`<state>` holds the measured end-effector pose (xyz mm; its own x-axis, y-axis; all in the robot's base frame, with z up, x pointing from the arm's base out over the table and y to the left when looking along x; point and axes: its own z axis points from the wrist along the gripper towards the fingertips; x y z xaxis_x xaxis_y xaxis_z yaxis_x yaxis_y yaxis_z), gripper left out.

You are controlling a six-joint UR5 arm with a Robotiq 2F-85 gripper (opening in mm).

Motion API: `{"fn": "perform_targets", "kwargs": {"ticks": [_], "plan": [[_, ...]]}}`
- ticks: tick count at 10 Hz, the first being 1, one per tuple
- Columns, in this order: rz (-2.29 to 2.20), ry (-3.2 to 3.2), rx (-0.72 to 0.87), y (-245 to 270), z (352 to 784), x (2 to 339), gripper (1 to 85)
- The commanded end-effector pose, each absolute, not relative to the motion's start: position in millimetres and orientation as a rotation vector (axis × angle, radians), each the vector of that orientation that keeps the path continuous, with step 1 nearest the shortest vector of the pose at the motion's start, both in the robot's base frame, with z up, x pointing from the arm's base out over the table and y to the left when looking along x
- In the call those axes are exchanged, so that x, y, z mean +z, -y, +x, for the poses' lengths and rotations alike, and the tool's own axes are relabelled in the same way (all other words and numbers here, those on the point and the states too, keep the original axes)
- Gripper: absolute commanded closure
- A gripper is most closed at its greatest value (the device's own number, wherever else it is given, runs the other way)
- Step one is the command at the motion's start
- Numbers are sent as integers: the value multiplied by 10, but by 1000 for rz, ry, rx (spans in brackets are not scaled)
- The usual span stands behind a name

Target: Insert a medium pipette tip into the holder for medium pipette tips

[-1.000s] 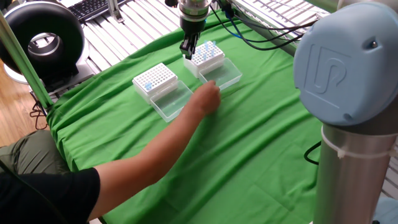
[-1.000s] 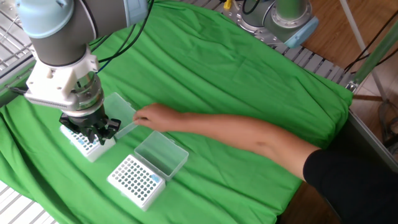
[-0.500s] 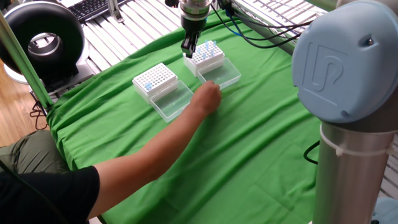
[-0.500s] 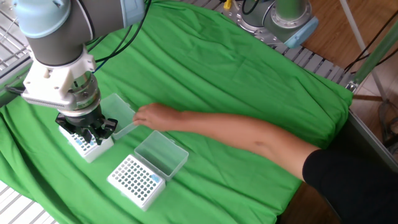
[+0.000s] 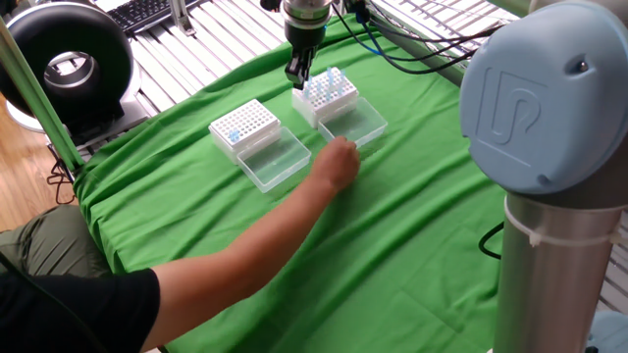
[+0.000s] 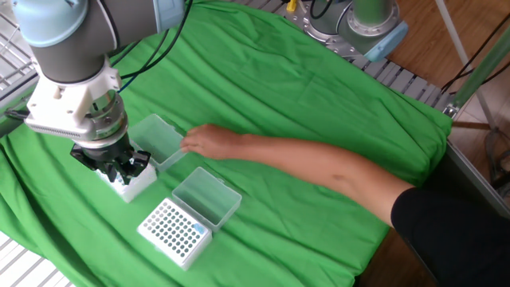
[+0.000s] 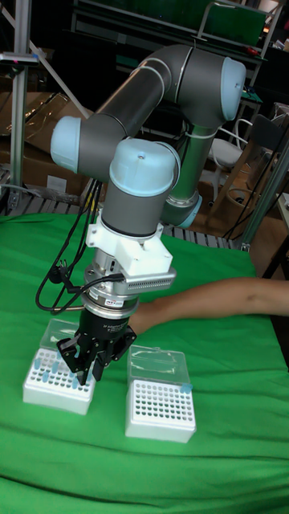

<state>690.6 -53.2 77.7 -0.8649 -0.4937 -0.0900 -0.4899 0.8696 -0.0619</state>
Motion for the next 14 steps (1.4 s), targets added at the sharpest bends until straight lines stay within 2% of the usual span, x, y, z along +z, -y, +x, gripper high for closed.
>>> {"fn": "perform_targets", "kwargs": {"ticks": [1, 14], "plan": [[-750, -2940, -30, 493, 6907, 777, 557], [-708, -2958, -8, 439, 6884, 724, 570]]}}
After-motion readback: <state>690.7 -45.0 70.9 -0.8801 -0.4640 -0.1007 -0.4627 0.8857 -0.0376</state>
